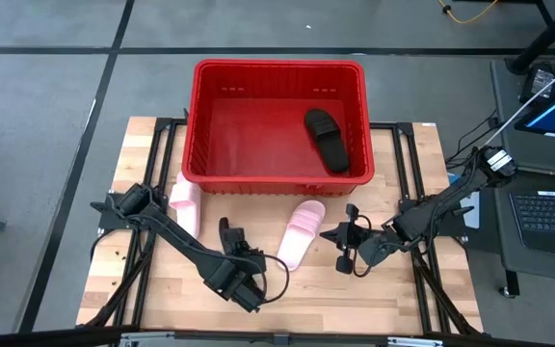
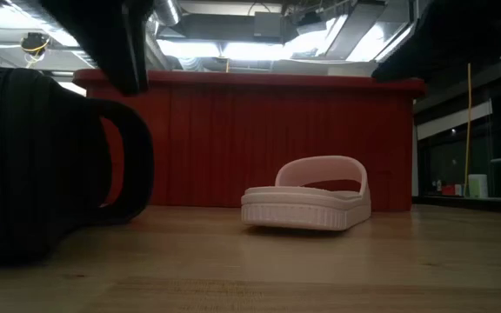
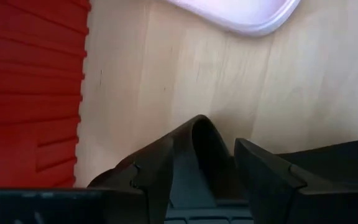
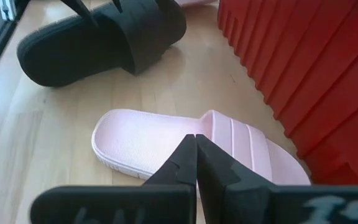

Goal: Pick and place slides into bin
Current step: Put the black slide into the bin

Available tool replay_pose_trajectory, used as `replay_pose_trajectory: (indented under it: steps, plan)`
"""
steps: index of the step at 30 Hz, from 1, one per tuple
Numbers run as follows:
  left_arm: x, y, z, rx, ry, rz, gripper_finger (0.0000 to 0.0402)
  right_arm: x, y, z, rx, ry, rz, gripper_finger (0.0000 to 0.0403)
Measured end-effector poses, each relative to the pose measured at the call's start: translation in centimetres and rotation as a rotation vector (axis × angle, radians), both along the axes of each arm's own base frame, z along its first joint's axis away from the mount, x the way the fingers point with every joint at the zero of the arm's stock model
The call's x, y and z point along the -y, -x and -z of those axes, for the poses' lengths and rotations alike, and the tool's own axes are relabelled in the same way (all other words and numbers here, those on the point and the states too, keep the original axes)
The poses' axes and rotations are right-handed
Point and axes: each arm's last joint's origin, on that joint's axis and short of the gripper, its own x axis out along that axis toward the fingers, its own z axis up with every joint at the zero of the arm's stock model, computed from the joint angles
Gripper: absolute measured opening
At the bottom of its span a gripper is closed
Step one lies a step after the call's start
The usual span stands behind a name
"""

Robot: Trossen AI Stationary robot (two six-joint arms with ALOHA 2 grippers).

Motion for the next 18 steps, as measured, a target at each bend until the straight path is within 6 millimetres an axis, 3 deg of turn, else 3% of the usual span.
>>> replay_pose_trajectory:
  steps: [10, 18]
  plan:
    - [-0.6, -1.0, 2.8, -0.138, -0.078, 0.068, 0.0162, 0.0, 0.0, 0.1, -0.006, 0.004, 0.000, 0.0007]
    - [-1.2, -0.9, 3.0, -0.198, -0.118, 0.072, 0.0162, 0.0, 0.0, 0.1, -0.006, 0.004, 0.000, 0.0007]
